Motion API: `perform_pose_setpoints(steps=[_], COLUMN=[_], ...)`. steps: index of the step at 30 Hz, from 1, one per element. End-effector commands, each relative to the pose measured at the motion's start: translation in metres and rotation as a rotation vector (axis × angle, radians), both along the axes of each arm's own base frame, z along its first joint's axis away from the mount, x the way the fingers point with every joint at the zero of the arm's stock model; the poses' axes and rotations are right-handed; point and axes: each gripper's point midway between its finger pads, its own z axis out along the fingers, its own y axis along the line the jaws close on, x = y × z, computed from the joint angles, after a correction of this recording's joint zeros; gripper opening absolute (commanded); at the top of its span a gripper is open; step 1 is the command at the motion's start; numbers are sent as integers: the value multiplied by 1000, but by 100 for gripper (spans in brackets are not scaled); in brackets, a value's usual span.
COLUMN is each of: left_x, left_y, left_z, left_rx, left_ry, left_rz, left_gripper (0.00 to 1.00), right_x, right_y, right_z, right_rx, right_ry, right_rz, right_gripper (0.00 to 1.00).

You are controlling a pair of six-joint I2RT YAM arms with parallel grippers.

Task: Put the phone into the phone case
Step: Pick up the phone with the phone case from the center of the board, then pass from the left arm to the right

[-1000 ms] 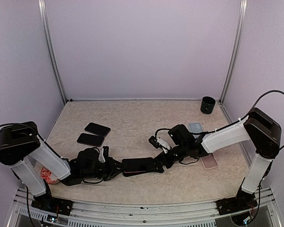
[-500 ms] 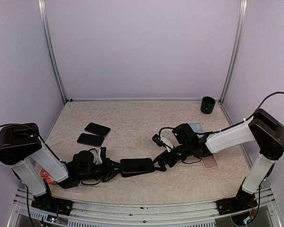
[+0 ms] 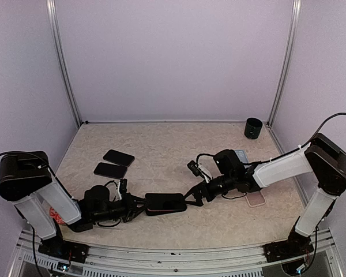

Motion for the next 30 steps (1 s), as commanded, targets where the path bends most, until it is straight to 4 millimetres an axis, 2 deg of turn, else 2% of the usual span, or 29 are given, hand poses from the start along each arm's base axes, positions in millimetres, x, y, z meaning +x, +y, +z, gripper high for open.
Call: perform_pose_setpoints(steps=[1,19,27,30], left_x=[-1,-5,-8,-9], left_y=[-5,-9,-11,-13], left_z=[26,60,76,80], left_rx=[-87,-189,-209,-211], left_ry=[-82,-173,-223,-240], left_rz=[-27,-49,-61,-71], left_gripper=[0,0,0,0], right_x=[-1,-1,-9,-15], right_y=[5,7,11,14], right_z=[18,10,13,21], right_rx=[85,103,171,231], right_ry=[11,61,113,138], right_rz=[6,-11,11,35], right_gripper=[100,100,100,99])
